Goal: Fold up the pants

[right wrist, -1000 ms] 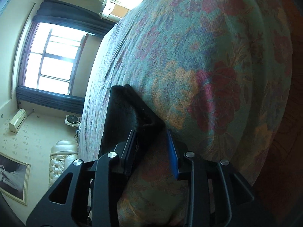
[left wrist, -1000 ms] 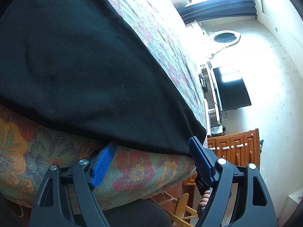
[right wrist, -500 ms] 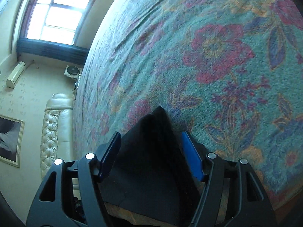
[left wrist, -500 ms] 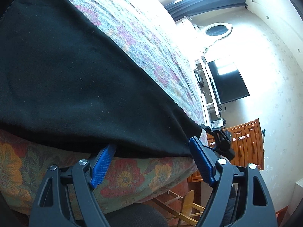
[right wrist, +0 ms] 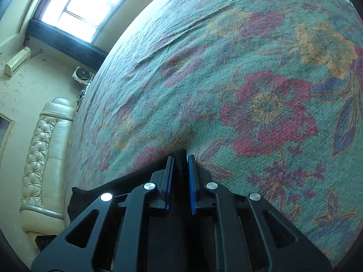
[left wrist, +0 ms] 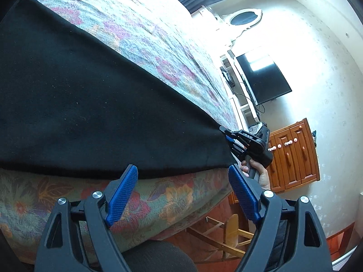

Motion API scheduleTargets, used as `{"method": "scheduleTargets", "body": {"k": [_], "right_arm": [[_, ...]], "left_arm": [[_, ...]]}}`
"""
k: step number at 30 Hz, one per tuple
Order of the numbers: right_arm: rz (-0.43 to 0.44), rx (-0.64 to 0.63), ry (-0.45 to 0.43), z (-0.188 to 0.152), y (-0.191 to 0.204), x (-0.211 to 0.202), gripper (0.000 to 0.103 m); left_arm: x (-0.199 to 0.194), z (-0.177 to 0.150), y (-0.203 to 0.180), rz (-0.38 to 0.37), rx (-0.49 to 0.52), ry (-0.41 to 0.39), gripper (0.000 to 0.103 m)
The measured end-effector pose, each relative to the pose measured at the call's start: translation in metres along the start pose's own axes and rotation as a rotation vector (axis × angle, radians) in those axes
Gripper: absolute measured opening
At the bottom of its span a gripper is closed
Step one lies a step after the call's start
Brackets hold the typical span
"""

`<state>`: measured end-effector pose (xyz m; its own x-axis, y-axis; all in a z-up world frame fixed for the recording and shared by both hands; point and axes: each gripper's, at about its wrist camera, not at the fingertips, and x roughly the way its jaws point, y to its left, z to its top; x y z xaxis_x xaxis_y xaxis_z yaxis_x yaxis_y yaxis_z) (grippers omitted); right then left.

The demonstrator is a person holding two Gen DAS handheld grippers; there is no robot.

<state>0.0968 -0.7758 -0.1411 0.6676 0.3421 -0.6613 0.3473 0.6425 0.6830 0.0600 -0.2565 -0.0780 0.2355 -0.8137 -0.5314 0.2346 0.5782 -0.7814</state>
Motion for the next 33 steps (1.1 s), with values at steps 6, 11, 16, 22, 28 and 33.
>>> {"method": "scheduleTargets", "body": {"k": [6, 11, 16, 22, 28, 33], "right_arm": [[0.092, 0.122, -0.062, -0.007, -0.027, -0.035, 0.056], [0.169, 0.136, 0.020, -0.038, -0.044, -0.056, 0.062], [0.250, 0.095, 0.087, -0.054, -0.040, -0.056, 0.075], [0.247, 0.041, 0.170, -0.047, -0.020, -0.046, 0.079], [0.257, 0.048, 0.186, -0.039, -0.018, -0.037, 0.084], [0.284, -0.019, 0.275, -0.040, -0.002, -0.027, 0.090]], "left_arm": [[-0.005, 0.003, 0.019, 0.017, -0.043, -0.009, 0.081], [-0.011, 0.005, 0.021, -0.001, -0.040, -0.015, 0.081], [-0.020, 0.005, 0.016, -0.037, -0.018, -0.020, 0.081], [-0.041, 0.020, 0.022, -0.055, 0.023, -0.041, 0.086], [-0.049, 0.050, 0.056, 0.014, -0.039, -0.080, 0.087], [-0.068, 0.060, 0.085, 0.064, -0.048, -0.134, 0.087]]}}
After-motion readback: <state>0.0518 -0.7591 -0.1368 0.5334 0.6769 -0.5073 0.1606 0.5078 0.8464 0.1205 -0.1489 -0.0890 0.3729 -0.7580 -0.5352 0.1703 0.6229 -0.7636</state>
